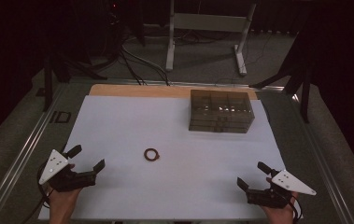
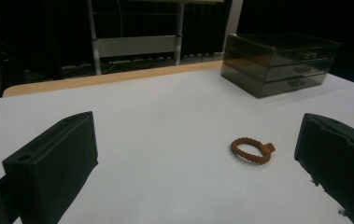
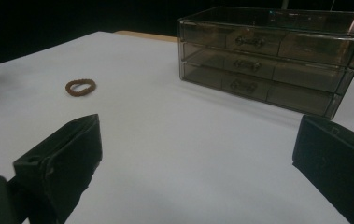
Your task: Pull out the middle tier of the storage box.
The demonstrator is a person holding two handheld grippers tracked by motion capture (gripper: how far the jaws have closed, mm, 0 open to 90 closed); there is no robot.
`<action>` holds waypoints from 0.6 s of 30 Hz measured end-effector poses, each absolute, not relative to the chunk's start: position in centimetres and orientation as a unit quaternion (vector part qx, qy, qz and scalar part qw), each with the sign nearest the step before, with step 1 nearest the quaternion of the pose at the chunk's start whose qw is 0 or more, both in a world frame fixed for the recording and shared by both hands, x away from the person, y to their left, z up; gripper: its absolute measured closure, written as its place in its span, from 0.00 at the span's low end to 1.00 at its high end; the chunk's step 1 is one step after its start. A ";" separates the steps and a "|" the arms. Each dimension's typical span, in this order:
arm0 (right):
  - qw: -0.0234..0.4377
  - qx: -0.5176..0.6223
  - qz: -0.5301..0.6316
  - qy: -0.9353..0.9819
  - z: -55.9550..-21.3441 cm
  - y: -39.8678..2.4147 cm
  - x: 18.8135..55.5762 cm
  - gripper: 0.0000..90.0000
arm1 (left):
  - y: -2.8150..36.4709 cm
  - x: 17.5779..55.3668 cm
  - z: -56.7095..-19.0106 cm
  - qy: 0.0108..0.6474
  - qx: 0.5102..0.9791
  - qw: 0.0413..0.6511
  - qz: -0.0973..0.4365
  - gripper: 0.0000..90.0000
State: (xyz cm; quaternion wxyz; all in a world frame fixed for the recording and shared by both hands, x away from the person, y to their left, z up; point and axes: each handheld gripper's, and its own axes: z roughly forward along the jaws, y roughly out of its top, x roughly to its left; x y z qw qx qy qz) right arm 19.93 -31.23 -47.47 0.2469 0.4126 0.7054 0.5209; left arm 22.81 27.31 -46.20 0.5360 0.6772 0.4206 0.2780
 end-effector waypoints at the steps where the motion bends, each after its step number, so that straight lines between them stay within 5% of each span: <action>1: 0.247 0.413 0.521 0.705 -47.5 -31.2 19.9 0.02 | 27.3 22.8 -46.2 0.421 0.677 0.536 0.278 0.01; 18: 0.268 0.426 0.503 0.703 -47.4 -30.9 20.0 0.02 | 27.5 22.3 -46.3 0.421 0.672 0.538 0.285 0.01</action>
